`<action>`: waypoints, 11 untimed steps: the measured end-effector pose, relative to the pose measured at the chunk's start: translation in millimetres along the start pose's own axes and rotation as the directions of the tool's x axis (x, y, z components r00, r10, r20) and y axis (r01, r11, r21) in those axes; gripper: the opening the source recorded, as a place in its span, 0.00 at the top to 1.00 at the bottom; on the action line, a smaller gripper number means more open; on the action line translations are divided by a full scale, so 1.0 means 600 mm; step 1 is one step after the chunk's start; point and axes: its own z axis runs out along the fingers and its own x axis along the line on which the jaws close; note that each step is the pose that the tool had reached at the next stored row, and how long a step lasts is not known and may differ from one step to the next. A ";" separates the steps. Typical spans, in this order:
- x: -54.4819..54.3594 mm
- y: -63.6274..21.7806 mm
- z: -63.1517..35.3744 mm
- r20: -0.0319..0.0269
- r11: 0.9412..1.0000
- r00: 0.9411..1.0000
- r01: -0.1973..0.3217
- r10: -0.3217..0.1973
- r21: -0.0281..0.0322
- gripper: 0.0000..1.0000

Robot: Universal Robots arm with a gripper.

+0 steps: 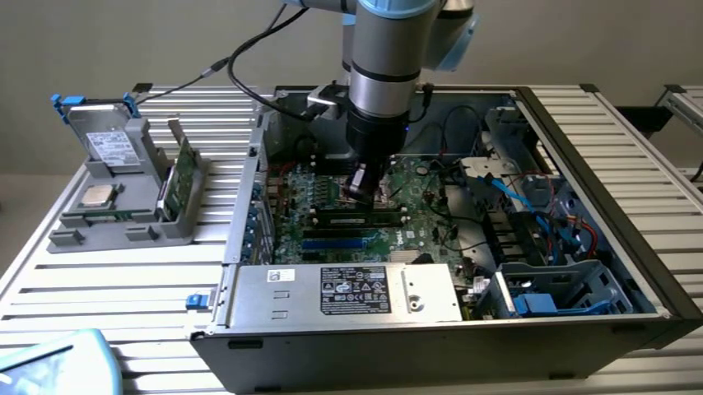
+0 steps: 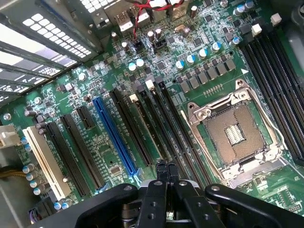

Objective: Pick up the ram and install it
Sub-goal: 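Press down the ram until it locks into place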

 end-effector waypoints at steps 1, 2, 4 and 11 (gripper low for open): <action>0.000 0.000 0.000 0.000 1.000 1.000 -0.010 0.010 0.000 0.89; 0.000 0.000 0.000 -0.001 1.000 1.000 -0.019 0.019 0.000 0.89; 0.000 0.000 0.000 -0.002 0.999 0.999 -0.038 0.038 -0.001 0.89; 0.000 0.000 0.000 -0.007 0.994 0.994 -0.111 0.111 -0.001 0.89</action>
